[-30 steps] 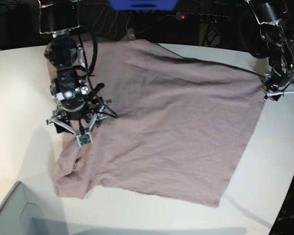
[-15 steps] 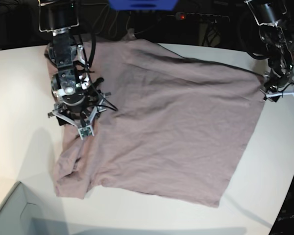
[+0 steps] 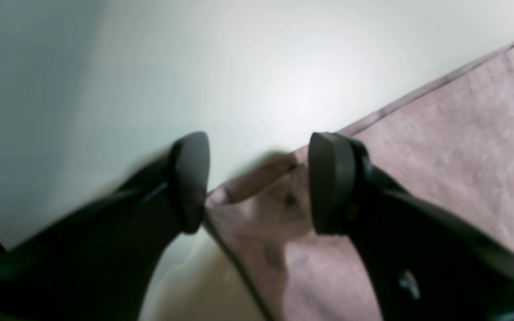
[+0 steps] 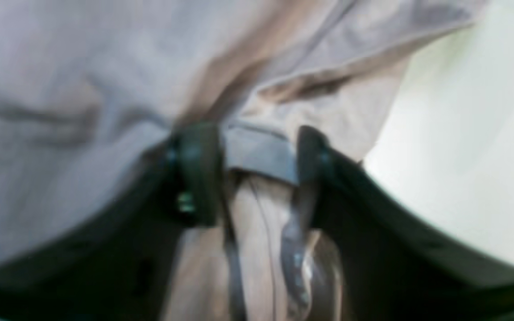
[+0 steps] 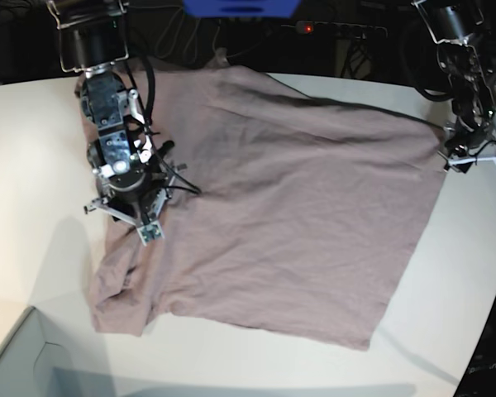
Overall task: Layout the t-shirt on the table in an organized manner, then fold the t-shirt properly
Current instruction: 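Release the shirt and move the right gripper back over the shirt, then move the right gripper to the shirt's shoulder corner and grasp it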
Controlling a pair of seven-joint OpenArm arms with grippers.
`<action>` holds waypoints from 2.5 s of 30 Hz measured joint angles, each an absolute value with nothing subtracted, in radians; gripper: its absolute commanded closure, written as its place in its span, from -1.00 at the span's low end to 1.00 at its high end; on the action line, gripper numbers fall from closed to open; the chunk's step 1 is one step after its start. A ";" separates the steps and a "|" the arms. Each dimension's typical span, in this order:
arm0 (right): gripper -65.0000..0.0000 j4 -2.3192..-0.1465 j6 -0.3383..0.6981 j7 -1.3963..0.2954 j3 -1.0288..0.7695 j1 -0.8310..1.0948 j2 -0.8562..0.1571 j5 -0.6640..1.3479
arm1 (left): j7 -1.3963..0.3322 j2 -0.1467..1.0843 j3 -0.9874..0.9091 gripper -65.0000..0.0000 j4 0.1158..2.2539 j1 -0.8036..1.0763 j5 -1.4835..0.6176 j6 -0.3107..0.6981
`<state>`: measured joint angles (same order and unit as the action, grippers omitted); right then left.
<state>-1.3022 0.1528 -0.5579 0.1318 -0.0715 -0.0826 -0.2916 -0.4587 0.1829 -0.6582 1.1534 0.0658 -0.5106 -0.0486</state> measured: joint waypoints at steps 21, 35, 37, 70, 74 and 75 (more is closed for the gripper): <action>1.00 -1.240 0.154 -0.564 -0.041 -0.179 -0.197 -0.289 | -0.455 0.183 -0.659 -0.06 1.151 0.066 -0.514 -0.049; 0.81 -0.854 0.153 -0.463 -0.140 -0.402 -0.282 -0.290 | -0.458 0.183 -0.661 -0.06 1.153 0.066 -0.514 -0.049; 0.57 -0.852 0.153 -0.463 -0.141 -0.394 -0.288 -0.292 | -0.459 0.183 -0.661 -0.06 1.153 0.067 -0.514 -0.049; 1.00 -1.126 0.276 -0.405 -0.251 -0.081 -0.123 -0.287 | -0.471 0.136 -0.606 -0.07 1.379 0.187 -0.513 -0.057; 1.00 -0.959 0.269 -0.300 -0.253 -0.176 -0.173 -0.272 | -0.480 0.122 -0.556 -0.07 1.368 0.187 -0.522 -0.043; 1.00 -0.910 0.268 -0.288 -0.255 -0.210 -0.185 -0.274 | -0.472 0.120 -0.549 -0.07 1.369 0.187 -0.521 -0.045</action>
